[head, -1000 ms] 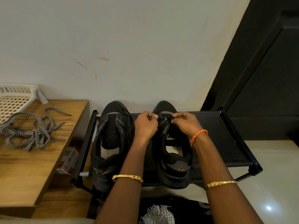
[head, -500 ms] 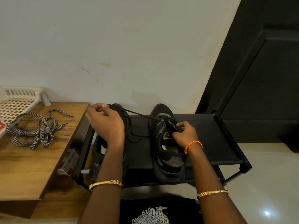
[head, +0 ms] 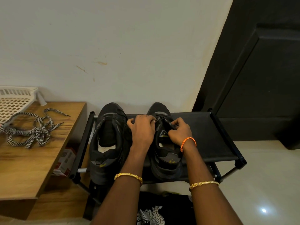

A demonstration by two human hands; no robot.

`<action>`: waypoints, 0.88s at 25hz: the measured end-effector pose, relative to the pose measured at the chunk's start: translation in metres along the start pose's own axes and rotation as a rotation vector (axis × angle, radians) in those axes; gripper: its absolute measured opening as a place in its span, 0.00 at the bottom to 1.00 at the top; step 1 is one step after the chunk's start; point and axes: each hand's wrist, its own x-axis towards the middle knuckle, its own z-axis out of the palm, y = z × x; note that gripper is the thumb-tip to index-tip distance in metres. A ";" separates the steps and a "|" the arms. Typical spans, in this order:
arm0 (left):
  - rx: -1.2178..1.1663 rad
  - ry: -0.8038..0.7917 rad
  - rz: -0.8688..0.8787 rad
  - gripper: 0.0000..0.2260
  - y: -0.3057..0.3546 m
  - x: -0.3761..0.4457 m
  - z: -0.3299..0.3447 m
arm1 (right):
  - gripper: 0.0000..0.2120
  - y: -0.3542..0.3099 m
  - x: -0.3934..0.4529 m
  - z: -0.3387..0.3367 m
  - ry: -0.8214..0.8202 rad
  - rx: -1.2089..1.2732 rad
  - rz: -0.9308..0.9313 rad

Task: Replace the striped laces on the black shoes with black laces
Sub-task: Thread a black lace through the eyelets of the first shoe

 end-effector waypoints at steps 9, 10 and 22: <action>-0.454 0.702 -0.038 0.04 -0.010 -0.007 -0.045 | 0.12 0.004 0.000 -0.003 -0.006 0.031 0.008; -0.602 0.724 -0.078 0.03 -0.010 -0.007 -0.050 | 0.12 0.004 0.000 -0.003 -0.005 0.033 0.009; -0.534 -0.228 -0.392 0.06 0.010 -0.003 0.004 | 0.13 0.006 0.005 0.000 -0.007 0.018 -0.011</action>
